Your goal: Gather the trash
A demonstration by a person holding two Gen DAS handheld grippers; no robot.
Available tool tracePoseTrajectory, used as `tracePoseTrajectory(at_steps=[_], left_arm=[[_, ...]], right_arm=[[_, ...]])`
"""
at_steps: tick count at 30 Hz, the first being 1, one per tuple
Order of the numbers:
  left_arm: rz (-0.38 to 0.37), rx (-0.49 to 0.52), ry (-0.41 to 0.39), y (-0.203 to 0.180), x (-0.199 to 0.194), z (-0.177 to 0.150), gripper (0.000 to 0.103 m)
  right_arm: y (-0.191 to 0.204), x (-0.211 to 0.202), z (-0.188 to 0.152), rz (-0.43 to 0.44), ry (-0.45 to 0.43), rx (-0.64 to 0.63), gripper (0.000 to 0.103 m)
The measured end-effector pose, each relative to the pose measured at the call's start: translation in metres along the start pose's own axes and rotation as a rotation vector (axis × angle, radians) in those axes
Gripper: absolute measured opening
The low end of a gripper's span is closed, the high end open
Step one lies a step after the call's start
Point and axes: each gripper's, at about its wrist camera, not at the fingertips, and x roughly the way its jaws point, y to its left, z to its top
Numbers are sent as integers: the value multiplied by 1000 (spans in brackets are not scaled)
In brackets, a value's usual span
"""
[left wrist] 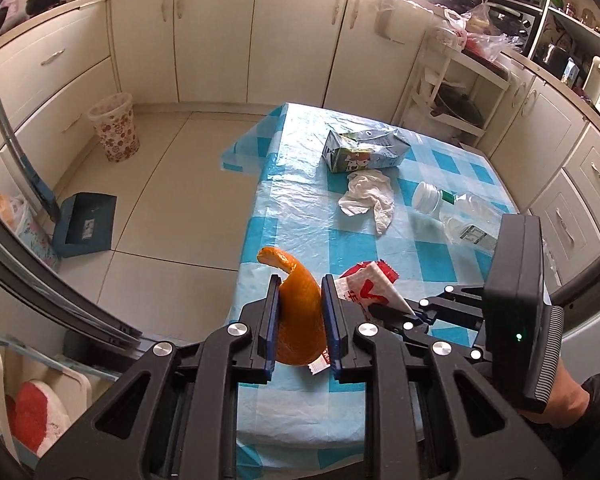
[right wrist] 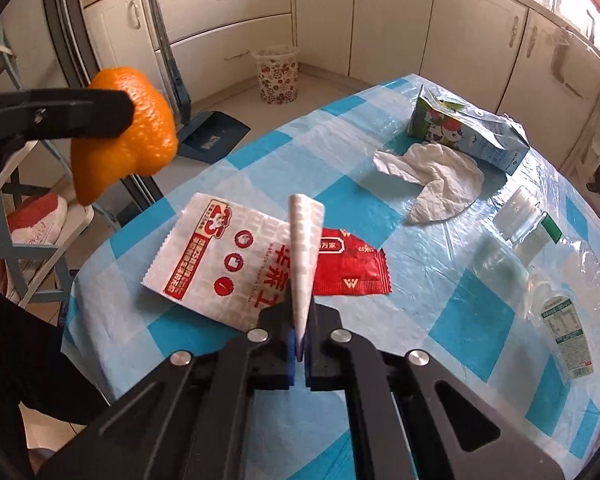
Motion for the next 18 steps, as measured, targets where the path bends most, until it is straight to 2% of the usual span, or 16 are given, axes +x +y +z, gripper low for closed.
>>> tracePoseTrajectory(at_steps=[8,18], left_arm=[[-3,20,7,-14,5,2,19],[-24,127,37,-60,18,-3,19]], right_arm=[[-43,-34,-29,-17,20,59,1],[-115,-83,-80,-86,8,209,1]])
